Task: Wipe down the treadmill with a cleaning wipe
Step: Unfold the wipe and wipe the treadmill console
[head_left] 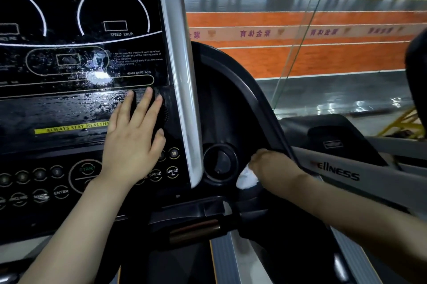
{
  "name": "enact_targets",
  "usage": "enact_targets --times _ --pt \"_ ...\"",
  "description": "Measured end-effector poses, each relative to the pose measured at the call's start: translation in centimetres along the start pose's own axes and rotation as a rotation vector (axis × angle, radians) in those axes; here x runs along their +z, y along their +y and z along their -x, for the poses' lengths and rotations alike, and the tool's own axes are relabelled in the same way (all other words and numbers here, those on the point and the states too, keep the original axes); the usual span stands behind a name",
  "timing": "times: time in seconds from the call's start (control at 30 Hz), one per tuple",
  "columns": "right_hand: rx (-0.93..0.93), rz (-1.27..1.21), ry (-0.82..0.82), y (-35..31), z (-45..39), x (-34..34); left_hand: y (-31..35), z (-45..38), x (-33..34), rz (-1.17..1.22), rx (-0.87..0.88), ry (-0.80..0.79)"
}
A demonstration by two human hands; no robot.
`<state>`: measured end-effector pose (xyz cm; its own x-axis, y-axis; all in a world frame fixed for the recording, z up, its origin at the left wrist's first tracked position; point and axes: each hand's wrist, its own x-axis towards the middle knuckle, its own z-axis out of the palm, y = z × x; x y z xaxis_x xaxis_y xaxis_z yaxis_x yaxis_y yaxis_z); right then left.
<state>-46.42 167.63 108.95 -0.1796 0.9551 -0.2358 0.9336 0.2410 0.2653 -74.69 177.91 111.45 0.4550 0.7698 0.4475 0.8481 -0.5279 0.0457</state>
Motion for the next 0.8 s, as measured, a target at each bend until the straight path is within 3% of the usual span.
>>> enact_targets --times 0.03,0.1,0.2,0.33,0.43,0.53,0.6,0.8 --pt "0.003 0.014 0.091 0.3 -0.7 -0.7 0.0 0.0 0.0 0.002 0.000 0.001" --pt "0.023 0.076 0.116 0.4 -1.7 -0.9 0.0 0.0 -0.1 0.004 -0.004 0.007" --pt "0.075 0.192 0.019 -0.9 -1.6 1.3 0.0 0.1 -0.1 0.010 0.002 0.015" --pt "0.095 -0.106 -0.058 -4.7 0.7 2.3 -0.1 0.1 -0.2 0.020 0.017 0.013" --pt "0.076 -0.198 0.047 -6.9 1.5 0.7 -0.2 0.2 -0.4 0.046 0.027 0.009" --pt "0.171 -0.426 -0.055 -9.3 0.4 1.1 -0.3 0.2 -0.6 0.077 0.036 0.010" --pt "0.201 -0.511 0.004 -10.4 0.1 1.7 -0.3 0.2 -0.6 0.089 0.038 0.010" --pt "0.008 -0.611 0.112 -12.9 -1.3 2.5 -0.2 0.2 -0.5 0.079 0.041 0.019"
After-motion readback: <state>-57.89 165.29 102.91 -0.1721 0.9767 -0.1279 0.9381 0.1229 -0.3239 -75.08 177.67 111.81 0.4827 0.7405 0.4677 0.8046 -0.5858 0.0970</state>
